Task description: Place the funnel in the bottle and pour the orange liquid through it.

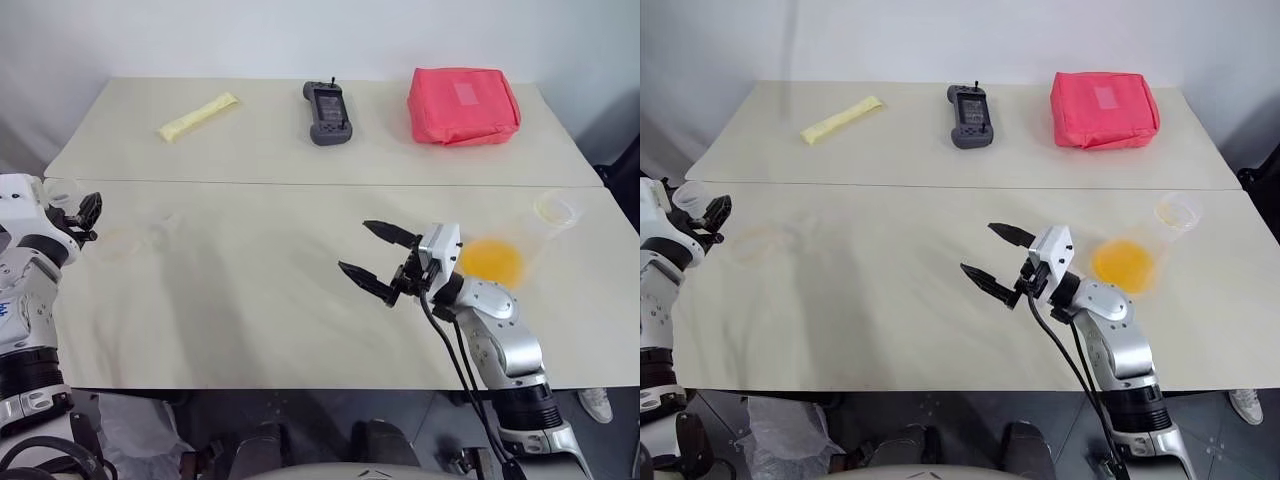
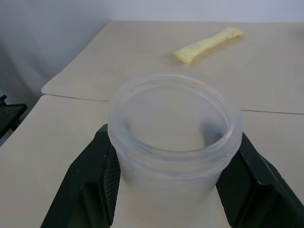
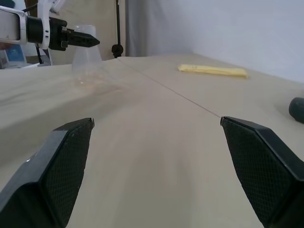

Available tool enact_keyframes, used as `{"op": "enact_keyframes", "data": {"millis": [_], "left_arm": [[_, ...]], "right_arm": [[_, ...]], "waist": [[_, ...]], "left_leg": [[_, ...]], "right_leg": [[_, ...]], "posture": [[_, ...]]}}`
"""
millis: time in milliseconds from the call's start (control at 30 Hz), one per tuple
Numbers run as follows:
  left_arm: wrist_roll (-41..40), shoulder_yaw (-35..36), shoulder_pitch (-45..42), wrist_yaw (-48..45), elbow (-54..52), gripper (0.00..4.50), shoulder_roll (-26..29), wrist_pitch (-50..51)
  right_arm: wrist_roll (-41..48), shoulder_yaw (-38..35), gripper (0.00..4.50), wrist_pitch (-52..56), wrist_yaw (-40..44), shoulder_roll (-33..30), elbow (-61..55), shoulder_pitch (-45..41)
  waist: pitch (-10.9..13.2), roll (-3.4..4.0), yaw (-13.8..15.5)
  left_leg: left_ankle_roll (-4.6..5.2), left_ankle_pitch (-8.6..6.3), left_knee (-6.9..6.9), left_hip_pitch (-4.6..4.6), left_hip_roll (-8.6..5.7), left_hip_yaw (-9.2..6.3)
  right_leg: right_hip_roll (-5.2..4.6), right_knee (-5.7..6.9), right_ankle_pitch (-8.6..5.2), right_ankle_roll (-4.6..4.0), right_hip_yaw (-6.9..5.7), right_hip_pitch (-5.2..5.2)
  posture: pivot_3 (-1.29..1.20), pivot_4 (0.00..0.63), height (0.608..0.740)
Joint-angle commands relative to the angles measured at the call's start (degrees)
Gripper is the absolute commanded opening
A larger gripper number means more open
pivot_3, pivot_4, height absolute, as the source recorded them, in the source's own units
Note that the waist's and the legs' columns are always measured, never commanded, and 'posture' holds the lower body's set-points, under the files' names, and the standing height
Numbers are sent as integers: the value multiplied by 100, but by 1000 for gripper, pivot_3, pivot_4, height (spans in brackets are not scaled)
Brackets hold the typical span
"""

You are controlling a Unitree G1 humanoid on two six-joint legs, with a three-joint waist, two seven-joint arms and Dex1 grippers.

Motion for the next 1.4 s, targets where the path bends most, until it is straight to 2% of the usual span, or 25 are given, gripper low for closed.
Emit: {"op": "enact_keyframes", "data": {"millis": [33, 200, 267, 333, 433, 633, 700, 900, 933, 1000, 1100, 1300, 1400], "left_arm": [[-418, 705, 280, -599, -689, 2321, 454, -151], [-1317, 752, 1074, -2269, -1777, 2321, 1173, 784], [-1765, 213, 917, -2707, -2294, 2321, 1228, 1192], [-1922, -714, 312, -2874, -2657, 2321, 854, 1363], [-1666, -1897, -623, -2837, -2591, 2321, -168, 1268], [-527, -3257, -1429, -3091, -1556, 2321, -1304, 256], [-189, -3535, -1637, -3234, -1148, 2321, -1535, -101], [127, -3727, -1901, -3457, -497, 2321, -2035, -567], [147, -3729, -1894, -3494, -478, 3050, -2079, -601], [214, -3723, -1875, -3507, -446, 3472, -2140, -664], [300, -3677, -1862, -3502, -349, 4385, -2173, -694], [166, -3531, -1639, -3806, -744, 4478, -1875, -482], [167, -3192, -1474, -3753, -865, 4478, -1671, -815]], "right_arm": [[50, -170, 4500, -18, -82, -140, -363, 188], [145, -418, 4500, 86, -160, -416, -650, 490], [170, -697, 4500, 99, -154, -649, -781, 763], [155, -981, 4500, 28, -72, -927, -848, 1089], [237, -1306, 4500, -33, 42, -1212, -955, 1488], [300, -1604, 4500, -86, 101, -1402, -1200, 1983], [300, -1644, 4500, -99, 30, -1371, -1292, 2098], [263, -1598, 4500, -119, -219, -1194, -1645, 2439], [265, -1601, 4500, -107, -258, -1173, -1666, 2448], [263, -1594, 4500, -88, -307, -1145, -1698, 2462], [256, -1543, 4500, -67, -382, -1110, -1733, 2425], [286, -1337, 4500, 33, -464, -1086, -1705, 2134], [329, -1198, 4500, 91, -424, -1055, -1624, 1903]], "waist": [[5, -8, -15], [9, -15, 7], [11, -12, 87], [14, -7, 230], [12, -8, 393], [8, -18, 197], [8, -18, 186], [8, -19, 199], [8, -19, 207], [8, -19, 222], [8, -19, 246], [8, -19, 257], [8, -19, 229]], "left_leg": [[-3, -2, -1, 0, 4, 3], [-5, -3, 0, -3, 11, 18], [-4, -3, 0, -3, 8, 16], [2, -6, 11, -3, -1, 1], [19, 3, 21, -2, -32, -17], [18, 8, 7, 4, -52, 33], [13, 12, 7, 5, -43, 40], [14, 11, 15, 2, -39, 53], [14, 11, 17, 2, -39, 47], [15, 11, 21, 0, -40, 33], [15, 11, 22, 1, -40, 30], [16, 11, 25, 1, -40, 28], [16, 11, 24, 1, -39, 26]], "right_leg": [[0, 0, 0, 0, 0, -2], [2, 4, 0, 0, 4, -17], [0, 4, 0, 0, 9, -14], [0, -3, 0, 0, 15, 4], [-3, -5, 3, 4, 47, 20], [4, -13, 16, 30, 60, 0], [17, -12, 16, 30, 60, -2], [16, -13, 16, 30, 64, -1], [15, -13, 16, 30, 64, -1], [15, -13, 16, 30, 65, 0], [15, -13, 16, 30, 64, 1], [15, -12, 16, 30, 64, 2], [15, -11, 16, 30, 64, 2]], "posture": [[0, 150, 740], [0, 150, 740], [0, 150, 740], [0, 150, 740], [0, 150, 740], [0, 150, 740], [0, 150, 740], [0, 150, 740], [0, 150, 740], [0, 150, 740], [0, 150, 740], [0, 150, 740], [0, 150, 740]]}}
